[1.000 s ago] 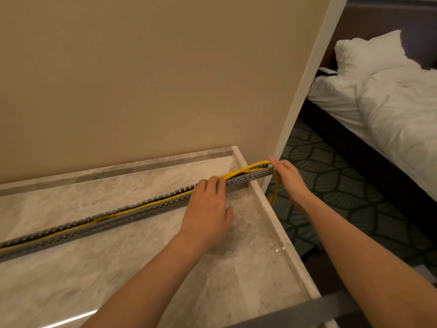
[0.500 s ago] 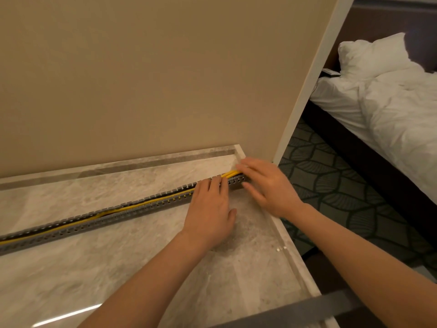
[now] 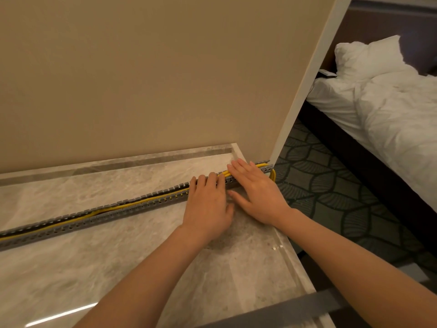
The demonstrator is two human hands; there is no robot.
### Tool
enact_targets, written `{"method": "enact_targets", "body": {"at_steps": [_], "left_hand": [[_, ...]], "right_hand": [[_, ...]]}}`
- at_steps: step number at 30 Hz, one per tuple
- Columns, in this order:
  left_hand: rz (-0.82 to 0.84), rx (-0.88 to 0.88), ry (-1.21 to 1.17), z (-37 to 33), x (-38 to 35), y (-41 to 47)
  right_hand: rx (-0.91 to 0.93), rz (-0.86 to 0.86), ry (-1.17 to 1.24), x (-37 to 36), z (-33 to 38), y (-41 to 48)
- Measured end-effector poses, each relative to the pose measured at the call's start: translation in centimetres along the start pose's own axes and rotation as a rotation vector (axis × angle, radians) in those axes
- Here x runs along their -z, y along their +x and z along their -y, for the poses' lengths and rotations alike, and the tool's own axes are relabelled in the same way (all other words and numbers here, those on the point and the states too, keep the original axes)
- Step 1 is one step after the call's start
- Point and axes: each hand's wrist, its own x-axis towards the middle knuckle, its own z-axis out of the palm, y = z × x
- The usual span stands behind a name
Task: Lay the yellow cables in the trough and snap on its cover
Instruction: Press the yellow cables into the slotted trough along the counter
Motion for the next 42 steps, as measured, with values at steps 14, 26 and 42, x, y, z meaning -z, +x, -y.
{"method": "enact_targets", "body": {"at_steps": [14, 26, 42], "left_hand": [[-0.033, 0.03, -0.093, 0.5, -0.1, 0.3], [0.08, 0.165, -0.081, 4.2, 0.8, -3.2], [-0.016, 0.314, -0.181, 13.5, 8.5, -16.6]], "right_hand": [[-0.031, -0.007, -0.014, -0.5, 0.4, 0.0], [0.065, 0.171, -0.098, -1.0, 1.0, 0.6], [-0.061, 0.084, 0.491, 0.7, 22.5, 1.7]]}}
